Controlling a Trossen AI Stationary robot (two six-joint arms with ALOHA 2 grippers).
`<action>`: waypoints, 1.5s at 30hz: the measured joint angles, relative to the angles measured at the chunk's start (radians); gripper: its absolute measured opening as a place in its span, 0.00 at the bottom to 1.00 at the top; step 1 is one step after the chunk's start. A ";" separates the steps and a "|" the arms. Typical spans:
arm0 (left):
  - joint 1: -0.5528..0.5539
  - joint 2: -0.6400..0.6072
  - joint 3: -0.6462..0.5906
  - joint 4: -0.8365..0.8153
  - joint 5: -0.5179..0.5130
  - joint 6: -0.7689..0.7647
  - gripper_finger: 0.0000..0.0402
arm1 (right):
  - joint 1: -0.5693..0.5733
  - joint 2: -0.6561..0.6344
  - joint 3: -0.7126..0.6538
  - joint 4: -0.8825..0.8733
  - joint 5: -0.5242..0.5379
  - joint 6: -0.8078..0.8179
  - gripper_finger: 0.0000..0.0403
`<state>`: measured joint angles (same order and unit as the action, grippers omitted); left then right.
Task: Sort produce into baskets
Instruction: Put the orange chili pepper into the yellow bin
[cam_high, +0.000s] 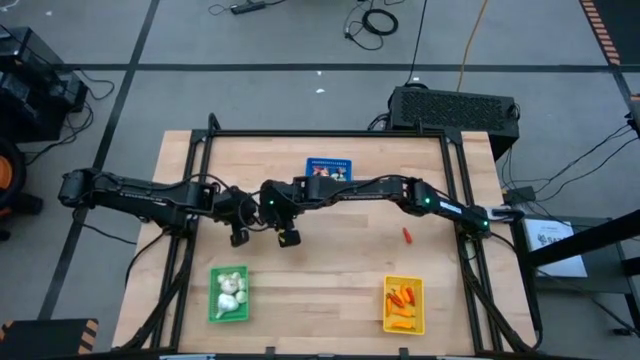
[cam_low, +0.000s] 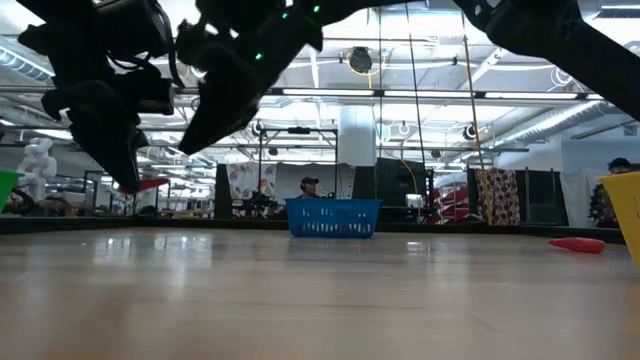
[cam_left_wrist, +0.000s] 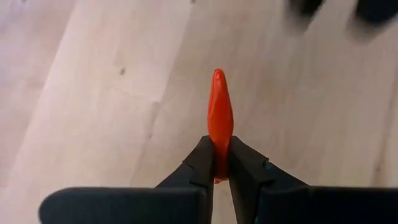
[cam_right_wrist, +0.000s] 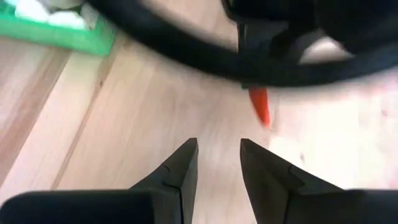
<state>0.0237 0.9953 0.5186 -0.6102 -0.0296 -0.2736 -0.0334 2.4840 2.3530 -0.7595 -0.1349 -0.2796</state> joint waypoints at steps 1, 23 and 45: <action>0.002 0.000 0.000 -0.009 -0.010 -0.002 0.09 | -0.002 -0.007 0.000 -0.027 0.012 0.000 0.28; 0.020 0.006 -0.001 0.015 0.101 0.053 0.09 | -0.095 -0.015 0.002 0.020 -0.148 0.002 0.28; -0.051 0.006 -0.002 0.029 0.089 0.072 0.09 | -0.112 -0.022 -0.179 0.220 -0.215 0.007 0.27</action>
<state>-0.0269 1.0012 0.5167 -0.5812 0.0593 -0.2020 -0.1457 2.4622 2.1740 -0.5391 -0.3502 -0.2726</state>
